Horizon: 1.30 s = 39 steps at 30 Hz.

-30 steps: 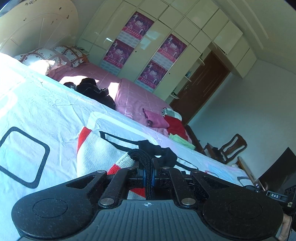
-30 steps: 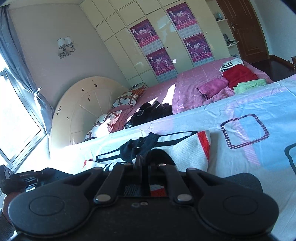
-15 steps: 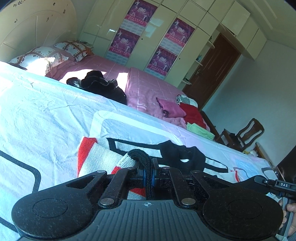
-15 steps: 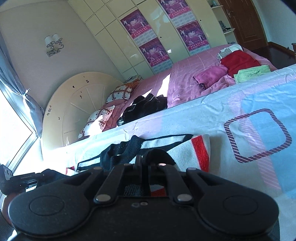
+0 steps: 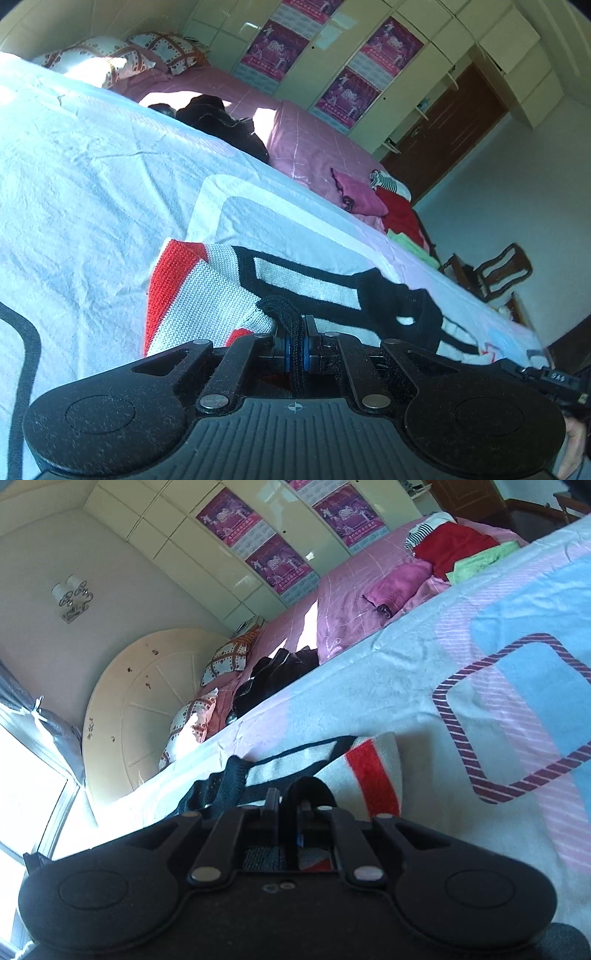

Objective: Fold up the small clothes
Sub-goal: 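Lay the black hem onto the sweater and open both tools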

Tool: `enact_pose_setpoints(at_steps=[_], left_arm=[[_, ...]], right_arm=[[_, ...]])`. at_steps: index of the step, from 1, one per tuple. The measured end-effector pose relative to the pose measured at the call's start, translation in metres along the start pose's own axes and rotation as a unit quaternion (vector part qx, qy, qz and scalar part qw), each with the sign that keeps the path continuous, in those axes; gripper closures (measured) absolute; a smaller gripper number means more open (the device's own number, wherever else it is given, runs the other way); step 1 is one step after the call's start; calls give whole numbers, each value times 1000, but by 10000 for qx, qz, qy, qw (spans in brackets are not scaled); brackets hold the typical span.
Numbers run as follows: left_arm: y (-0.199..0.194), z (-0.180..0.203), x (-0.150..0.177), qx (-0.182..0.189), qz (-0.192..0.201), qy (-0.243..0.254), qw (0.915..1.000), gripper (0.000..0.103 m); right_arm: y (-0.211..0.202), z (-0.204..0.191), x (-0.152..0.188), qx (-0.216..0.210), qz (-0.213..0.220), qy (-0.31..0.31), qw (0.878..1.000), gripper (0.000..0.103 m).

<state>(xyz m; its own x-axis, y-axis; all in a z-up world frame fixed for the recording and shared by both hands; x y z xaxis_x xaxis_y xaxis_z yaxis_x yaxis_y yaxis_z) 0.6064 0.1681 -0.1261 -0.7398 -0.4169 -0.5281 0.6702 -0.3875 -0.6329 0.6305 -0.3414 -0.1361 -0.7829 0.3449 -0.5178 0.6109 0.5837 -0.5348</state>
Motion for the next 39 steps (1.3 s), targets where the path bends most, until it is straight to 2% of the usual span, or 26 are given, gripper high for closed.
enact_pose_setpoints(at_steps=[1,2,3,4,5,7,10,12,14,15,16,20,22,25,28,30,32,39], left_arm=[[-1,-2,-1,51,31,-133,9999,94],[-3,-4,-2,128,125,-234,9996,86],[-6,-5,-3,172,210,-260,9993,81],[-9,-5,-3,197,269,-261,9991,68],[-16,-5,-5,158,417,-213,9988,47],[-32,-5,-8,-60,792,-6,9968,25],[-45,-6,-11,-52,784,320,9964,26],[-48,0,-12,-308,608,916,9935,26],[-48,6,-10,-455,343,1465,9876,43],[-49,8,-11,-510,245,1661,9845,46],[-48,12,-10,-627,159,1944,9788,49],[-41,29,-3,-911,-116,2850,9541,49],[-34,38,-1,-916,-234,3048,9477,49],[-20,44,-10,-1024,-205,2935,9502,49],[-4,34,-23,-981,-102,2249,9694,49],[2,25,-26,-1017,-70,1883,9768,49],[1,21,-25,-938,-38,1784,9795,49],[2,26,-20,-483,-98,1912,9803,49]], right_arm=[[-1,6,-4,89,165,112,9998,75],[-6,12,-8,182,379,246,9988,57],[-11,18,-12,206,584,355,9974,52],[-16,22,-15,160,661,391,9969,52],[-20,23,-17,113,669,378,9970,55],[-32,20,-18,34,668,98,9977,55],[-46,7,-14,67,589,-593,9965,55],[-48,-1,-8,209,433,-1162,9921,56],[-45,-8,0,356,213,-1650,9854,57],[-41,-13,5,383,56,-1877,9815,58],[-39,-14,8,436,-35,-2047,9778,58],[-26,-24,22,573,-325,-2666,9615,58],[-18,-29,24,607,-373,-2861,9555,59],[-5,-31,14,617,-191,-2761,9590,60],[7,-22,-4,763,-74,-2341,9692,61],[11,-16,-10,859,-19,-2127,9733,62],[7,-12,-13,738,43,-1942,9782,61],[8,-12,-15,498,-8,-1918,9802,61]])
Point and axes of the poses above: each gripper's, at about its wrist camera, not at the fingertips, and y roughly the way its jaws point, z to its right, x to its underside, the point moved 4 cm from there along y, roughly the way its jaws point, and after that the axes turned 3 degrees about -z, right-handed, at the moved point
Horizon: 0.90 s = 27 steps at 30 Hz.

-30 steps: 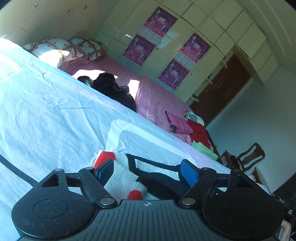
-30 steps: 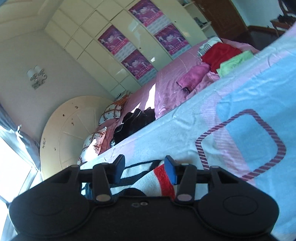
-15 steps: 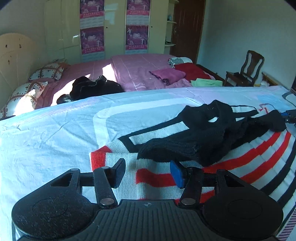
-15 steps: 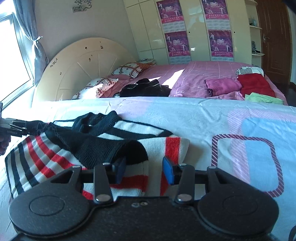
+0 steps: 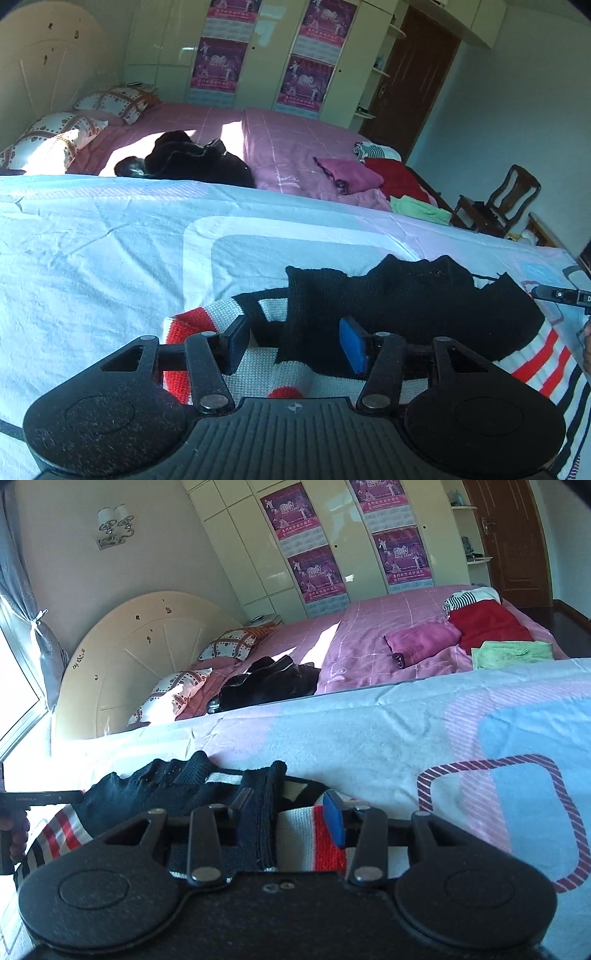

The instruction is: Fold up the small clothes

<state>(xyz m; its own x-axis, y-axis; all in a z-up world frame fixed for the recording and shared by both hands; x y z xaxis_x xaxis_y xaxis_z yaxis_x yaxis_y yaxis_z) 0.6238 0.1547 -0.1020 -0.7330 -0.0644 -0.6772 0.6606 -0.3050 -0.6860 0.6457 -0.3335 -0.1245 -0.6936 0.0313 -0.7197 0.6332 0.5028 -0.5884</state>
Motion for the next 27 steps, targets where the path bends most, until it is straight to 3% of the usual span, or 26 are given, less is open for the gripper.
enact_pose_setpoints(at_steps=[6,7,8,10,15,22,27], left_arm=[[20,16,-6,-208,-408,484,9978,49],[19,17,-6,-227,-401,500,9977,62],[17,18,-7,-288,-368,553,9974,86],[15,18,-6,-108,-381,495,9980,97],[7,34,-1,-245,-116,958,9950,98],[-25,29,-12,-50,715,686,9951,98],[-18,14,-21,-192,732,385,9964,98]], right_arm=[[28,-10,-3,-58,-318,-75,9995,63],[31,-13,-1,-54,-381,-139,9992,70],[34,-17,0,-32,-410,-240,9989,80],[36,-25,2,52,-410,-441,9982,88],[31,-38,5,284,-200,-860,9957,96],[4,-51,-13,193,461,-1156,9920,97],[11,-44,-21,273,534,-1027,9929,97]])
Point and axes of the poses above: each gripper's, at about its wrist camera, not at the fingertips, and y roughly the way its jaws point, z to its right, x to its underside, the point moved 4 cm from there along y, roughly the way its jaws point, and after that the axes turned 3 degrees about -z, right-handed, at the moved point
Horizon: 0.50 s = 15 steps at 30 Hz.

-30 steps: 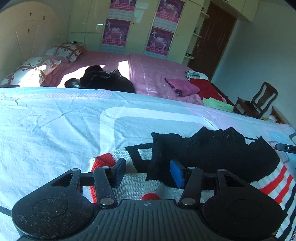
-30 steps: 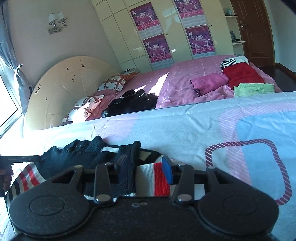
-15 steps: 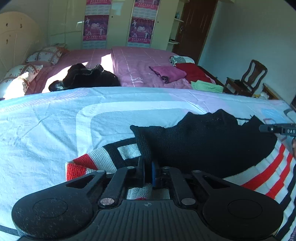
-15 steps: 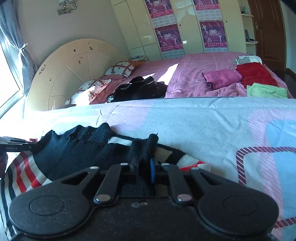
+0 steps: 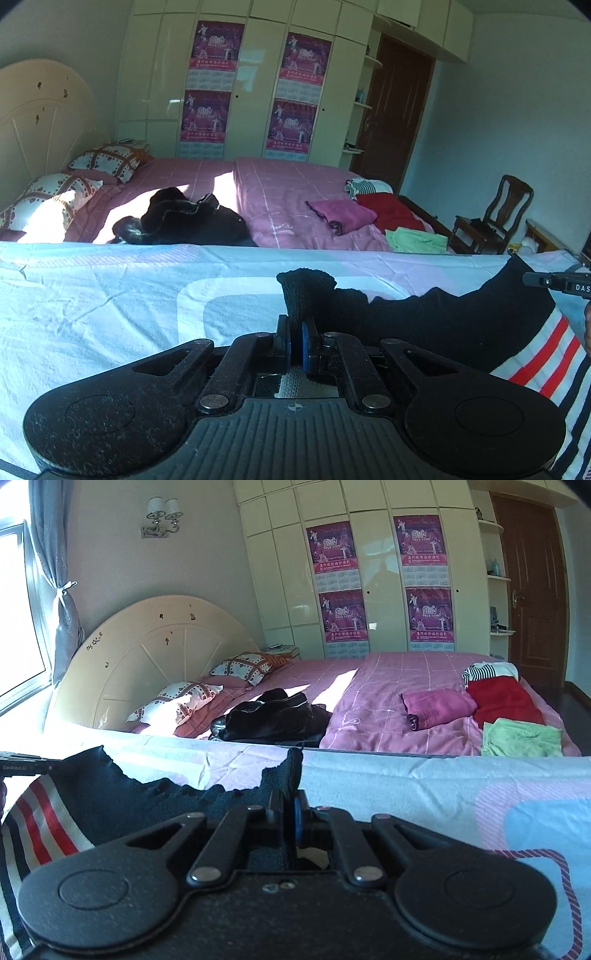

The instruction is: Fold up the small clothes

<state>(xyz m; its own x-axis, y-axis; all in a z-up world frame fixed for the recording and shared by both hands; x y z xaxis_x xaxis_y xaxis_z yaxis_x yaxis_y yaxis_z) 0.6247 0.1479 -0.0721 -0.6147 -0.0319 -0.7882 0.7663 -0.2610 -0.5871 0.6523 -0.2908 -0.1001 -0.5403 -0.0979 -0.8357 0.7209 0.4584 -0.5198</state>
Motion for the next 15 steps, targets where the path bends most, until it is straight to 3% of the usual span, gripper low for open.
enact_pose_setpoints(at_steps=[4,7,9,11,13,15], left_arm=[[30,-15,24,-402,-570,-155,9974,98],[32,-19,26,-365,-545,-288,9974,98],[30,-17,26,-457,-579,-182,9971,91],[22,-17,22,-681,-495,-159,9963,71],[7,-14,16,-811,-225,-118,9964,70],[-5,-2,7,-704,2,56,9975,70]], right_arm=[[34,19,24,368,-637,291,9969,97],[35,21,32,350,-605,367,9969,98],[32,20,29,377,-644,342,9966,96],[21,15,25,577,-569,191,9965,80],[7,6,16,691,-381,-49,9969,81],[-1,-7,7,516,-300,-191,9980,84]])
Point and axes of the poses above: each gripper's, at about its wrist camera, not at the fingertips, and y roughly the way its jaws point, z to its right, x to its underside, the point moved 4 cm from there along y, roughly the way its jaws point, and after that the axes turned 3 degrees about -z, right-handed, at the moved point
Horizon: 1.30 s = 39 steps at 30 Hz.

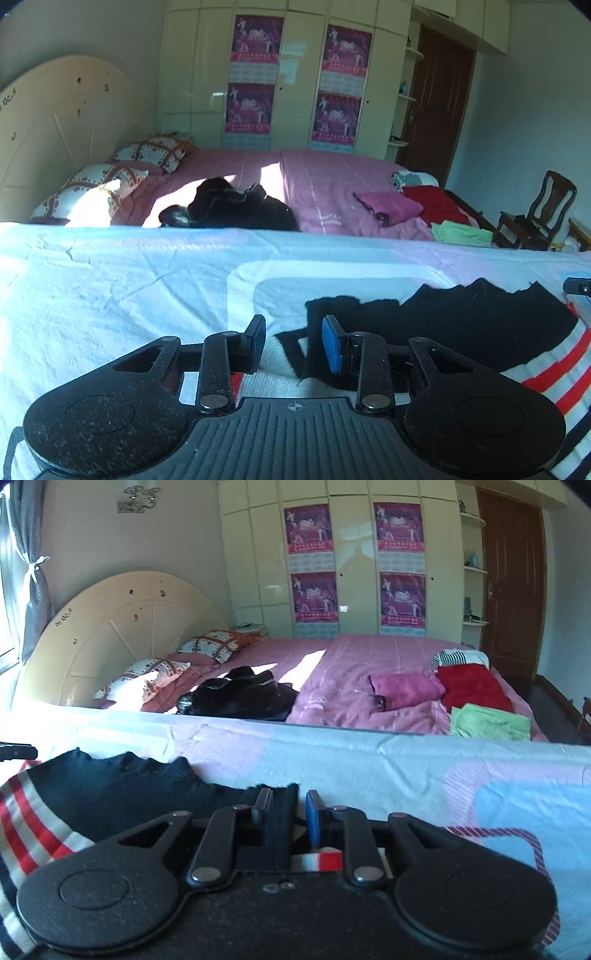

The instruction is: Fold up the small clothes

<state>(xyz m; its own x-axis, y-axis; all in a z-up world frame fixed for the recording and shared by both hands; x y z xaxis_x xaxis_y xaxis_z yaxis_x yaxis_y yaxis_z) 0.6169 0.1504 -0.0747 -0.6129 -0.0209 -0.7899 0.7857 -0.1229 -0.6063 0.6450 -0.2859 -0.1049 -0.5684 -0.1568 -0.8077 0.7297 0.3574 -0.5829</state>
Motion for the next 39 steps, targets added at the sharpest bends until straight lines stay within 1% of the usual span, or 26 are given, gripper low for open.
enact_pose_setpoints(at_steps=[1,2,4,6,8,10,11,13,15,17,18,19,20,21,22,23,25,27,28,29,30,32,35,37,39], left_arm=[[-2,9,-3,79,52,132,9999,70],[-1,23,-8,251,30,255,9994,70],[9,50,-12,630,-159,376,9972,70],[23,82,-13,830,-314,604,9942,70],[37,105,-10,1002,-423,656,9919,70],[50,116,-3,1011,-613,624,9910,70],[57,117,4,910,-733,630,9911,70],[56,110,12,886,-662,554,9923,70],[49,93,12,666,-705,421,9944,70],[44,75,17,386,-716,563,9951,70],[41,67,20,367,-705,558,9953,70],[38,55,20,391,-711,476,9956,70],[34,46,19,395,-723,428,9957,70],[32,41,19,259,-725,436,9961,70],[30,37,20,203,-713,438,9963,70],[29,34,20,240,-709,381,9965,70],[31,34,18,188,-712,419,9964,70],[24,39,17,72,-663,430,9968,70],[18,43,16,24,-616,451,9971,70],[6,50,14,75,-449,498,9977,70],[-5,57,12,207,-291,463,9983,70],[-19,77,14,468,-178,492,9975,70],[-23,112,23,837,-236,497,9950,70],[-20,127,29,901,-305,523,9941,70],[-12,134,40,909,-498,448,9936,70]], right_arm=[[0,-10,-5,-109,-23,-104,9999,84],[3,-21,-8,-240,-87,-209,9995,84],[17,-49,-12,-547,-257,-313,9977,85],[34,-77,-14,-784,-415,-371,9954,85],[51,-99,-12,-937,-575,-440,9930,85],[68,-113,-7,-983,-873,-464,9902,85],[73,-115,-2,-899,-947,-533,9900,87],[72,-112,3,-738,-895,-727,9906,87],[65,-93,5,-372,-882,-730,9927,87],[58,-63,10,-85,-881,-530,9947,88],[53,-45,13,58,-887,-354,9954,89],[48,-29,15,200,-878,-199,9957,92],[44,-16,17,246,-860,-59,9960,101],[40,-6,20,197,-832,68,9963,103],[37,-3,22,128,-821,136,9965,103],[37,-4,22,146,-828,108,9964,103],[37,-15,19,327,-854,-108,9957,103],[26,-29,15,300,-689,-141,9971,84],[19,-38,14,232,-574,-218,9978,79],[11,-47,13,165,-517,-356,9979,79],[5,-60,14,84,-452,-497,9977,79],[-1,-84,16,-171,-399,-698,9966,81],[6,-119,21,-506,-483,-824,9941,82],[13,-135,24,-604,-565,-872,9928,82],[21,-145,31,-558,-720,-1006,9908,81]])
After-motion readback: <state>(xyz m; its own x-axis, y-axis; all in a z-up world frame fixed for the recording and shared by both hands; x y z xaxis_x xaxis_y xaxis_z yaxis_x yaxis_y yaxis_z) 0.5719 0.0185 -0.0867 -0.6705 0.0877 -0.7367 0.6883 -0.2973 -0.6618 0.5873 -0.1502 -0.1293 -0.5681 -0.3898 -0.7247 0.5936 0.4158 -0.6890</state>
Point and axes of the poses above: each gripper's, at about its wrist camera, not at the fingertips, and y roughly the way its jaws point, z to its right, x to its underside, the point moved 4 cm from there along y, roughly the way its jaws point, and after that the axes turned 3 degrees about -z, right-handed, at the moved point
